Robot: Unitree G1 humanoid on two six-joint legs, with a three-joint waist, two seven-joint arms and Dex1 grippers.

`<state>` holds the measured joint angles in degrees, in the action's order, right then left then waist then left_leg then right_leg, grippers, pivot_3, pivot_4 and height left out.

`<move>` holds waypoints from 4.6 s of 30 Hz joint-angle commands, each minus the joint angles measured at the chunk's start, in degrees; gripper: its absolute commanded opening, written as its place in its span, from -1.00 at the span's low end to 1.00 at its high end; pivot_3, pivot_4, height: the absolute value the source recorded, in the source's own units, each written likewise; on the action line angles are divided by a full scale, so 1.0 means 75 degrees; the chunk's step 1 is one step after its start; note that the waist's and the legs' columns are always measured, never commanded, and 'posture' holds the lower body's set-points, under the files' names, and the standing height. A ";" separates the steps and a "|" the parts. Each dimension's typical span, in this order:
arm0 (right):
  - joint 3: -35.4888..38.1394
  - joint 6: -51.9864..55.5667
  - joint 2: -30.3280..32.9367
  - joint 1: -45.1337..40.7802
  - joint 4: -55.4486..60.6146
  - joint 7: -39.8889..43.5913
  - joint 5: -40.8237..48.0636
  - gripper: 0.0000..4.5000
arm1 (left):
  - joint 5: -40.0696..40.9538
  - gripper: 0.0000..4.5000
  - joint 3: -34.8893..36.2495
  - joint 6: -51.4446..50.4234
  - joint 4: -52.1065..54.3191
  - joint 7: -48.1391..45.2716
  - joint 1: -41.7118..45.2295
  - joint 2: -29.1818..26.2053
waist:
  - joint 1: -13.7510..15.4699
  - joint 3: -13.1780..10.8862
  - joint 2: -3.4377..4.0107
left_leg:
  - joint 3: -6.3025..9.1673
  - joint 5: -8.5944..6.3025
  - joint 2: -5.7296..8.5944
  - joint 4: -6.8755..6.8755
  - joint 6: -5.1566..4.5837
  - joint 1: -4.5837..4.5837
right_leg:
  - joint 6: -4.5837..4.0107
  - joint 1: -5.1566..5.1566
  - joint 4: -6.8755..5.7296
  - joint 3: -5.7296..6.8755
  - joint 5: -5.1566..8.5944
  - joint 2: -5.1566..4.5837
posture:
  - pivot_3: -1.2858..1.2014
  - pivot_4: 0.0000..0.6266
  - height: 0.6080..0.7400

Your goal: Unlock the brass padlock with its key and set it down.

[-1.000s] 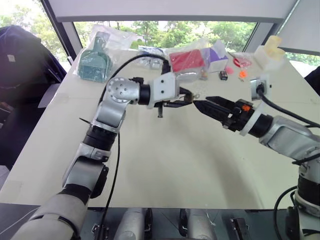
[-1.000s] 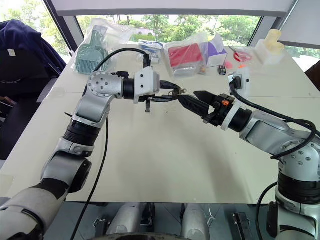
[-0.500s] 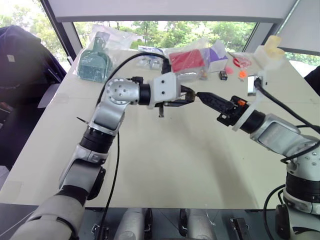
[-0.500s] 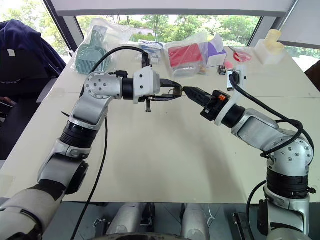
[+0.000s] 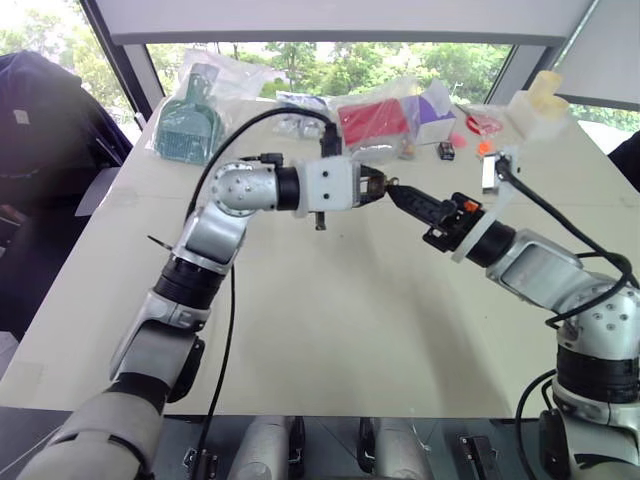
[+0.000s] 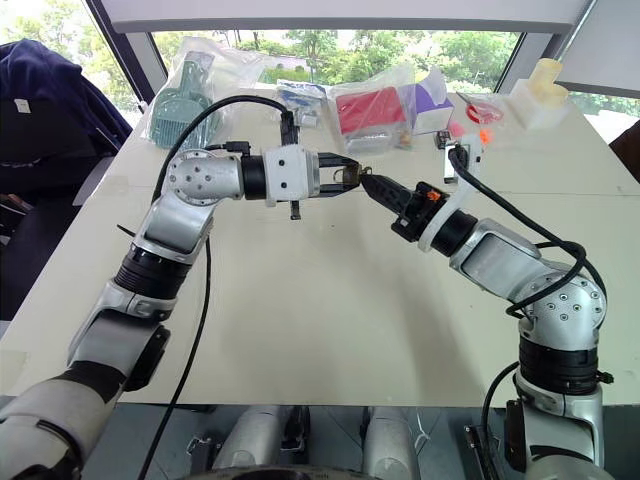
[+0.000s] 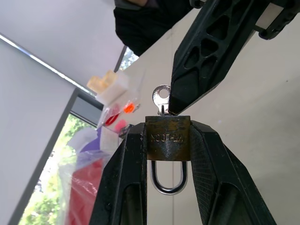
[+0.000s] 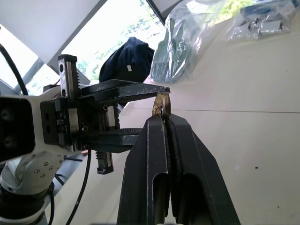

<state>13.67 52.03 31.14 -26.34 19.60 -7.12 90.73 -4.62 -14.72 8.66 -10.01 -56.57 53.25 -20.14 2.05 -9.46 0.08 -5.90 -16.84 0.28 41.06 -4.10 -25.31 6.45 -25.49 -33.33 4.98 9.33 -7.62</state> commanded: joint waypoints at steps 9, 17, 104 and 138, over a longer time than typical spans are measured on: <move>-0.0123 -0.0300 -0.0142 -0.0087 0.0161 -0.0209 -0.0139 -0.98 | -0.0116 -0.70 -0.0136 0.0550 0.0337 0.0313 0.0021 -0.0045 | 0.0000 0.0000 0.0000 | 0.0000 -0.0004 0.0000 -0.0001 -0.0008 0.0000 | 0.0000 0.0000 0.0000 0.0000 0.0000 0.0001 | 0.03 -0.52 0.93; -0.0170 -0.0436 -0.0307 -0.0128 -0.0008 -0.0520 0.0082 -0.98 | -0.0427 -0.70 -0.0082 0.1010 0.0310 0.0953 0.0055 -0.0013 | -0.0004 0.0000 0.0000 | -0.0001 -0.0004 0.0000 -0.0001 -0.0007 0.0000 | 0.0000 0.0000 0.0000 0.0000 0.0000 0.0001 | 0.03 -0.52 0.93; -0.0246 -0.0721 -0.0740 -0.0092 -0.0324 0.2091 -0.3124 -0.96 | 0.2615 0.98 0.0819 -0.2677 -0.0348 -0.0324 0.0064 -0.0510 | -0.0212 0.0000 0.0012 | -0.0003 0.0014 -0.0004 -0.0010 0.0024 0.0004 | 0.0021 0.0000 -0.0014 0.0000 -0.0002 0.0005 | 0.03 -0.52 0.93; -0.0349 -0.0419 -0.0850 0.0218 0.0549 0.1715 -0.2399 -0.96 | 0.1768 0.98 0.1276 -0.1355 -0.4236 0.0129 0.1588 0.0359 | -0.0194 -0.0001 0.0010 | 0.0001 -0.0007 -0.0001 -0.0010 -0.0012 0.0004 | 0.0020 0.0000 0.0002 0.0000 -0.0003 0.0002 | 0.03 -0.52 0.93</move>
<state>9.77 49.74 24.67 -23.40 22.74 5.50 72.29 8.02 -7.39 -1.12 -42.75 -56.15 62.38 -16.49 0.59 -9.47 0.16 -5.90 -16.90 0.27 40.98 -4.19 -25.28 6.60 -25.50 -33.32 4.98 9.31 -7.60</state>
